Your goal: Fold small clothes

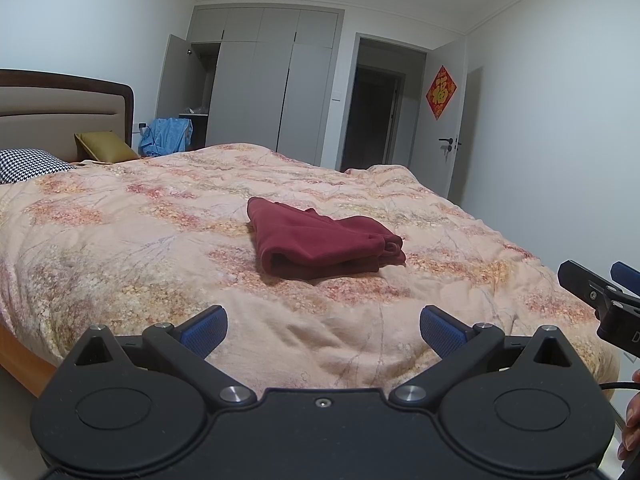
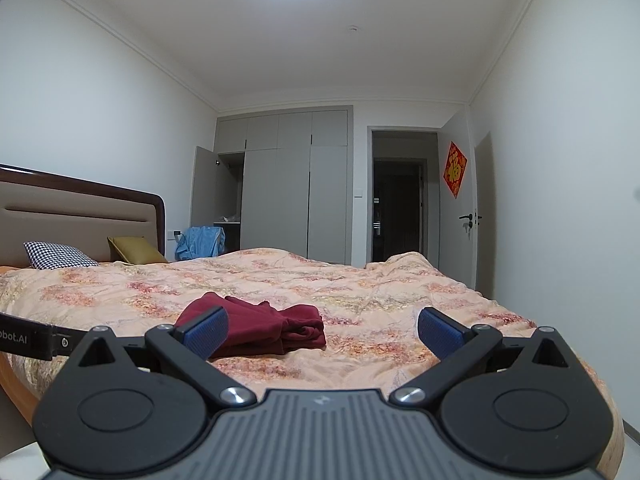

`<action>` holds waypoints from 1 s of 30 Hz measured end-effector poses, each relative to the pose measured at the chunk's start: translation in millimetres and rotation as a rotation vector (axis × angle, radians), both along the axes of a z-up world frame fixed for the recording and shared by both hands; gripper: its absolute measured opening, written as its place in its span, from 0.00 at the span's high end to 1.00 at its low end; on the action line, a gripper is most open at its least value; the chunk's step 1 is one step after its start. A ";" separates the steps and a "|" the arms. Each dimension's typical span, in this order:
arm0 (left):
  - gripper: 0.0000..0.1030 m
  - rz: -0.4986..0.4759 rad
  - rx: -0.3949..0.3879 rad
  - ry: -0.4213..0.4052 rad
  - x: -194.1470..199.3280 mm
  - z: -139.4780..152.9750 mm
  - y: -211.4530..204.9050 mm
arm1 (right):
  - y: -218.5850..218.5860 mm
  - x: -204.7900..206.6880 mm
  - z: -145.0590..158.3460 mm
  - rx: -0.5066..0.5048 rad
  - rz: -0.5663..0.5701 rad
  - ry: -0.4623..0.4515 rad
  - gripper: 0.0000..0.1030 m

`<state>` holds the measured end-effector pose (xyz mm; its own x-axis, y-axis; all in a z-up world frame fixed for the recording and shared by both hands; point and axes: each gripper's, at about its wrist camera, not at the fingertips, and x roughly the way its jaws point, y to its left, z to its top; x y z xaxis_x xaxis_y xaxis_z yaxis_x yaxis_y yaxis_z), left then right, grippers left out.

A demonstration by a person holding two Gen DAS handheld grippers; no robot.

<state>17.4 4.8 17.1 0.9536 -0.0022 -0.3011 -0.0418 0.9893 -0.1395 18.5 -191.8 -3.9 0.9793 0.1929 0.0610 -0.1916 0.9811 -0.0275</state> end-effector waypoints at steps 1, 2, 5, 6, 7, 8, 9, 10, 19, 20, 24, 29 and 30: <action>0.01 0.000 0.000 0.000 0.0 -0.1 0.0 | 0.0 -0.1 0.1 0.000 0.000 0.000 0.00; 0.01 0.000 0.000 0.000 0.0 0.1 -0.1 | -0.1 -0.1 0.1 0.000 0.000 0.000 0.00; 0.01 0.000 0.001 0.000 0.1 0.1 -0.1 | -0.1 0.1 -0.1 0.000 0.000 0.000 0.00; 0.01 0.000 0.001 0.000 0.2 -0.2 -0.1 | -0.2 0.0 0.0 0.000 0.000 0.000 0.00; 0.01 0.000 0.001 0.000 0.2 0.0 -0.2 | -0.3 -0.1 0.1 0.000 0.000 0.000 0.00; 0.01 0.000 0.001 0.000 0.3 0.0 -0.2 | -0.3 -0.1 0.1 0.000 0.000 0.000 0.00; 0.01 -0.001 0.001 0.000 0.4 -0.4 -0.2 | -0.2 0.2 -0.1 0.000 0.000 0.000 0.00; 0.01 0.000 0.001 0.000 0.3 -0.3 -0.2 | -0.4 -0.1 0.1 0.000 0.000 0.000 0.00; 0.01 0.000 0.001 0.001 0.8 -0.4 -0.7 | -0.8 -0.5 -1.4 0.003 -0.001 0.001 0.00; 0.01 0.000 0.002 0.002 0.9 -0.5 -0.8 | -0.8 -0.3 -1.3 0.003 -0.002 0.001 0.00; 0.01 -0.001 0.002 0.002 0.8 -0.8 -1.0 | -1.2 -0.2 -1.6 0.004 -0.002 0.002 0.00; 0.01 0.000 0.002 0.002 1.0 -0.6 -0.9 | -0.3 -0.1 -2.3 0.006 -0.003 0.004 0.00; 0.01 0.000 0.002 0.002 1.0 -0.5 -0.9 | -0.2 -0.1 -2.4 0.006 -0.003 0.004 0.00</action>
